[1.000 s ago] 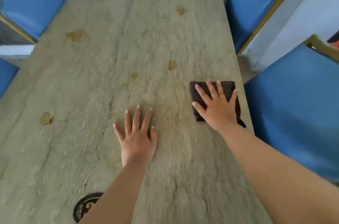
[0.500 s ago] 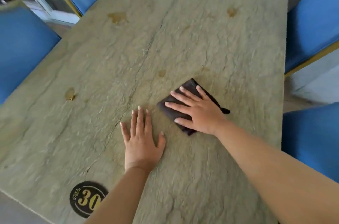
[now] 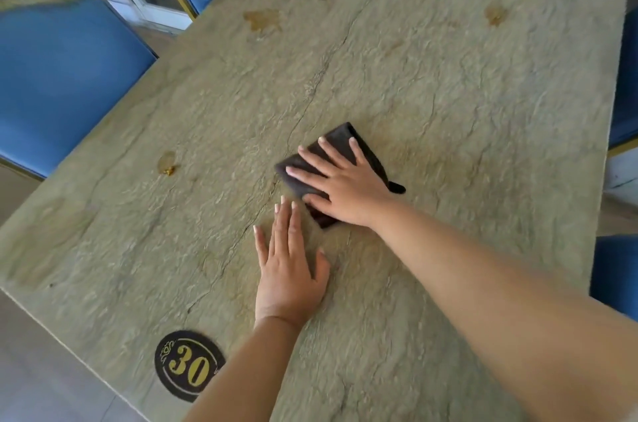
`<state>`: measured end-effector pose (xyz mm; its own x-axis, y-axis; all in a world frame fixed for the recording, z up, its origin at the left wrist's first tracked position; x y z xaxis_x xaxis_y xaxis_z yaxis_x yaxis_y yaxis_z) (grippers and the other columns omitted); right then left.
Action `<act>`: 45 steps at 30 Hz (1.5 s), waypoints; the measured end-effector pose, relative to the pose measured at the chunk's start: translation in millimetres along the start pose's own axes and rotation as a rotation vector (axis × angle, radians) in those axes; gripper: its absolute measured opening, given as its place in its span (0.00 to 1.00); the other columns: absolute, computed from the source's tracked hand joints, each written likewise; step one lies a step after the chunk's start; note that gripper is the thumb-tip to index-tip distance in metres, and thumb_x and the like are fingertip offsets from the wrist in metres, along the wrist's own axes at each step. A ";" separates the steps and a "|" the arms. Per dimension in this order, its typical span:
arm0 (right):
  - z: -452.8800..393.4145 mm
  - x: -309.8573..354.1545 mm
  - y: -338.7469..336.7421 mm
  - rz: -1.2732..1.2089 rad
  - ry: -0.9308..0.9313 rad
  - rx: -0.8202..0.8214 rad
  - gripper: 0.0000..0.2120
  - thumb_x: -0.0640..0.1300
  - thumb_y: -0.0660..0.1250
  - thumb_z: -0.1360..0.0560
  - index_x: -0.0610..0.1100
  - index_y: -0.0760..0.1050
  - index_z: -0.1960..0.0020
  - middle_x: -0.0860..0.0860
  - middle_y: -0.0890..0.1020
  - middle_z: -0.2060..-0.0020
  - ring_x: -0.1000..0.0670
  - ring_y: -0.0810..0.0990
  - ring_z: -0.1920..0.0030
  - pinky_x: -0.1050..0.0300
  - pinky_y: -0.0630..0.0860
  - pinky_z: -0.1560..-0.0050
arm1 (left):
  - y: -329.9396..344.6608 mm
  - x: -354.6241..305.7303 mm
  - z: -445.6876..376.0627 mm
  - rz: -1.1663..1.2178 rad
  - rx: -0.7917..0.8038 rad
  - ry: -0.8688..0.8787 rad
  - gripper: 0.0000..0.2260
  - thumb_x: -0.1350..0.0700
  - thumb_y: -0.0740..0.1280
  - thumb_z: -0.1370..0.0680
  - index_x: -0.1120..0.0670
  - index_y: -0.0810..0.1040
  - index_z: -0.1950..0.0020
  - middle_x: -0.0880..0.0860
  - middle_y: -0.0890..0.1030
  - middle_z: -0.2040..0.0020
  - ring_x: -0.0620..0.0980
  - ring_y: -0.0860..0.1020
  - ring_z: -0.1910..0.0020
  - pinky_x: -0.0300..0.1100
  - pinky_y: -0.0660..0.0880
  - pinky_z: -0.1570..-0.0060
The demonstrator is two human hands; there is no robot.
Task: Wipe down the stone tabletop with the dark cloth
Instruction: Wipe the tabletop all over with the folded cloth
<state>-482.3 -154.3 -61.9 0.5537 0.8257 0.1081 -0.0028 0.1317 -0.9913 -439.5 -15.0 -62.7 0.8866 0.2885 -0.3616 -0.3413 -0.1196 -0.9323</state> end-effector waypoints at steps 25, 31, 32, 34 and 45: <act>262.8 104.0 20.7 -0.257 0.360 -0.081 0.29 0.64 0.45 0.22 0.57 0.56 0.24 0.53 0.52 0.22 0.48 0.47 0.22 0.41 0.45 0.25 | -7.5 0.5 14.4 0.222 0.057 -0.088 0.23 0.55 0.60 0.20 0.57 0.64 0.25 0.53 0.59 0.23 0.55 0.55 0.23 0.53 0.47 0.24; 343.0 22.1 10.7 -0.591 0.854 -0.354 0.21 0.40 0.55 0.19 0.43 0.64 0.26 0.47 0.64 0.25 0.50 0.60 0.25 0.58 0.55 0.26 | 9.7 -109.9 131.1 0.180 0.101 0.349 0.22 0.50 0.57 0.19 0.51 0.65 0.26 0.52 0.63 0.25 0.58 0.60 0.25 0.55 0.58 0.27; 349.2 19.8 15.8 -0.611 0.831 -0.313 0.22 0.36 0.54 0.19 0.43 0.63 0.26 0.48 0.63 0.25 0.51 0.58 0.25 0.61 0.53 0.27 | 26.9 -122.1 147.9 0.021 0.156 0.416 0.25 0.44 0.52 0.19 0.48 0.58 0.22 0.52 0.57 0.22 0.57 0.52 0.22 0.55 0.51 0.24; 354.9 20.8 20.6 -0.620 0.741 -0.250 0.25 0.33 0.53 0.20 0.44 0.61 0.25 0.51 0.59 0.24 0.55 0.55 0.24 0.65 0.49 0.28 | 49.0 -123.6 167.5 -0.240 0.189 0.403 0.29 0.38 0.40 0.21 0.44 0.44 0.21 0.51 0.44 0.20 0.57 0.41 0.22 0.57 0.41 0.25; 358.2 22.4 21.5 -0.606 0.657 -0.100 0.26 0.35 0.52 0.19 0.45 0.53 0.22 0.52 0.50 0.22 0.54 0.45 0.23 0.64 0.44 0.29 | 32.5 -87.0 280.8 -0.258 0.278 0.536 0.23 0.37 0.44 0.20 0.32 0.48 0.24 0.40 0.46 0.21 0.48 0.43 0.21 0.65 0.46 0.27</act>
<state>-768.2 63.5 -53.9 0.8010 0.1462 0.5806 0.5004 0.3688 -0.7833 -615.4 222.8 -63.7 0.9589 -0.2471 -0.1396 -0.1014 0.1612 -0.9817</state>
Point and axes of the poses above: each hand's wrist, its own z-axis away from the middle knuckle, its own y-axis out of the palm, x = y × z, the point moved 8 cm from there along -z, towards the middle knuckle
